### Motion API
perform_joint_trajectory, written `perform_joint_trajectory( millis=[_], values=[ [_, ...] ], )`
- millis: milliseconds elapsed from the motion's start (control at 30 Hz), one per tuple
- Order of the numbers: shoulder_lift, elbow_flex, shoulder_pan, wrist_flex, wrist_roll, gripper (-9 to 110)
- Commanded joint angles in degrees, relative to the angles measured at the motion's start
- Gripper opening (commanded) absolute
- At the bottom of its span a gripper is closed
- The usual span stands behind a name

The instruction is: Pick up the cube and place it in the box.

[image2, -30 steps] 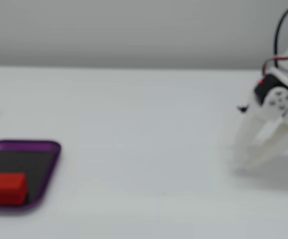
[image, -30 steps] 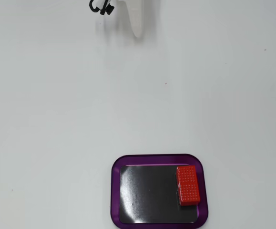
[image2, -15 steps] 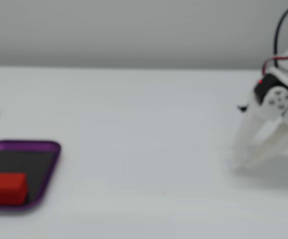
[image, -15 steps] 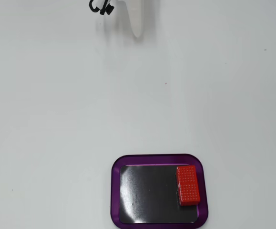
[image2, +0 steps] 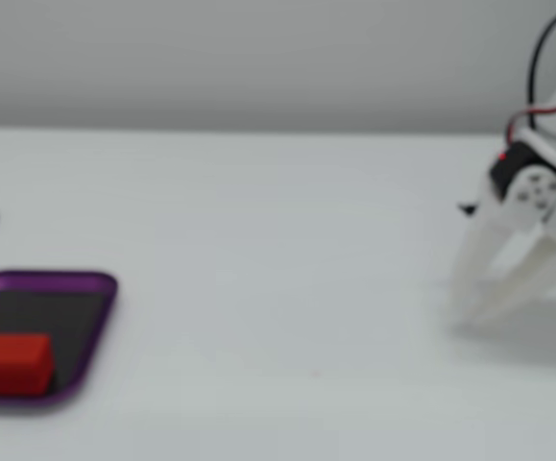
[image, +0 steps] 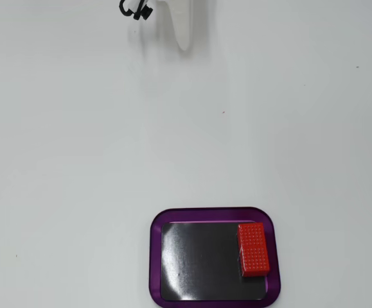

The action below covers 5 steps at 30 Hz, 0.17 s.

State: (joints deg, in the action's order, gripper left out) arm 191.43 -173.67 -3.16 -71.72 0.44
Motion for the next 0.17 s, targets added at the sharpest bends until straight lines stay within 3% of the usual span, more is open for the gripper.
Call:
perform_joint_trajectory(
  millis=[0, 133],
  values=[
    [6.59, -0.26, -0.35, -0.26, -0.26, 0],
    [6.59, -0.26, -0.35, -0.26, -0.26, 0]
  ],
)
